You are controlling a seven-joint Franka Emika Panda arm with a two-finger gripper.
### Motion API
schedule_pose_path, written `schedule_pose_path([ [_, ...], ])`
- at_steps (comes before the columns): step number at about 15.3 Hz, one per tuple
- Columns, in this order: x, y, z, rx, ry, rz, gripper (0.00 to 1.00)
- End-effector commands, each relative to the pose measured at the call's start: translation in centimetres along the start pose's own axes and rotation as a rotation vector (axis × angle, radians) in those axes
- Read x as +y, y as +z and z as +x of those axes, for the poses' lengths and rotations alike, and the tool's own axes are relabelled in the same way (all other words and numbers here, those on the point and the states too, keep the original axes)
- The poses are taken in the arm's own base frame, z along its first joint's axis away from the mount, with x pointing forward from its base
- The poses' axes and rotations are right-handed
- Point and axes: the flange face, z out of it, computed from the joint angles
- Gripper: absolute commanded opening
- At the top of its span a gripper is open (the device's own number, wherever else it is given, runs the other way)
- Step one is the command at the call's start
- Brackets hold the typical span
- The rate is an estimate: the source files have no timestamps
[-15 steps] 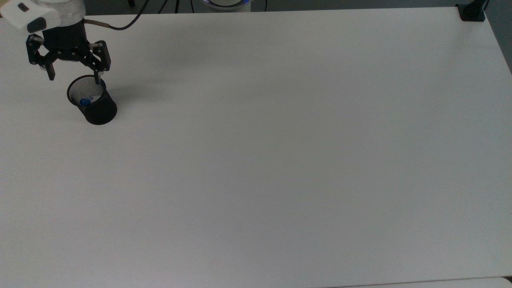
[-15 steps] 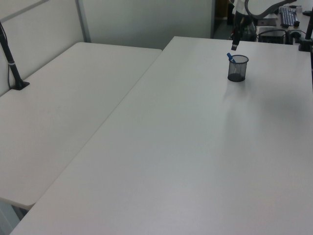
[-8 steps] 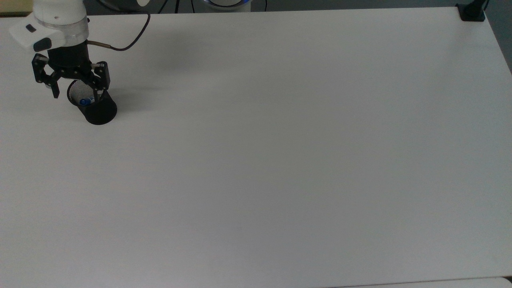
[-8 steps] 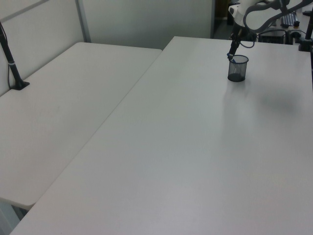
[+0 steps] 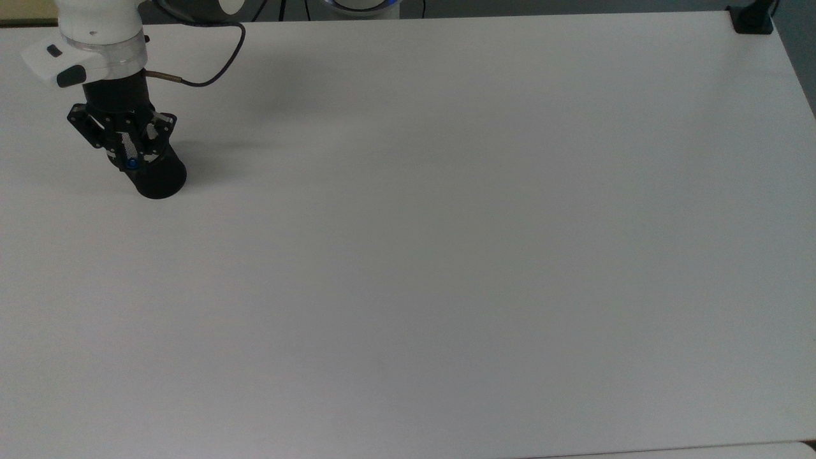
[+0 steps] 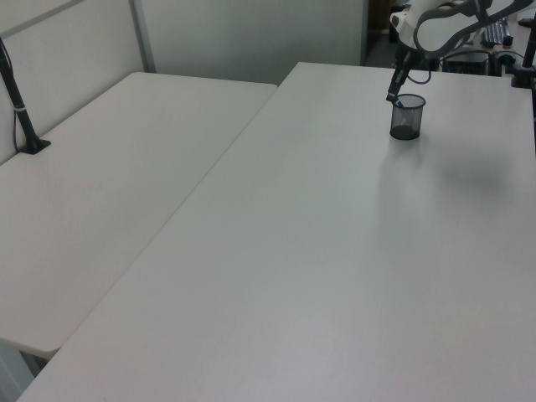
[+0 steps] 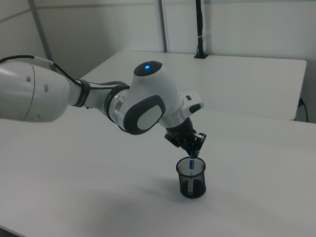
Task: Remove the marker
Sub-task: 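Close the gripper on the blue-capped marker inside the cup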
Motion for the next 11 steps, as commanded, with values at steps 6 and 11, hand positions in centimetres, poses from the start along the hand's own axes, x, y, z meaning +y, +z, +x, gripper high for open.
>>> schedule_pose_path([
  [6, -0.3, -4.4, 0.5, 0.049, 0.044, 0.021, 0.0],
  [11, 1.0, -13.3, 1.1, 0.06, 0.054, 0.031, 0.0],
])
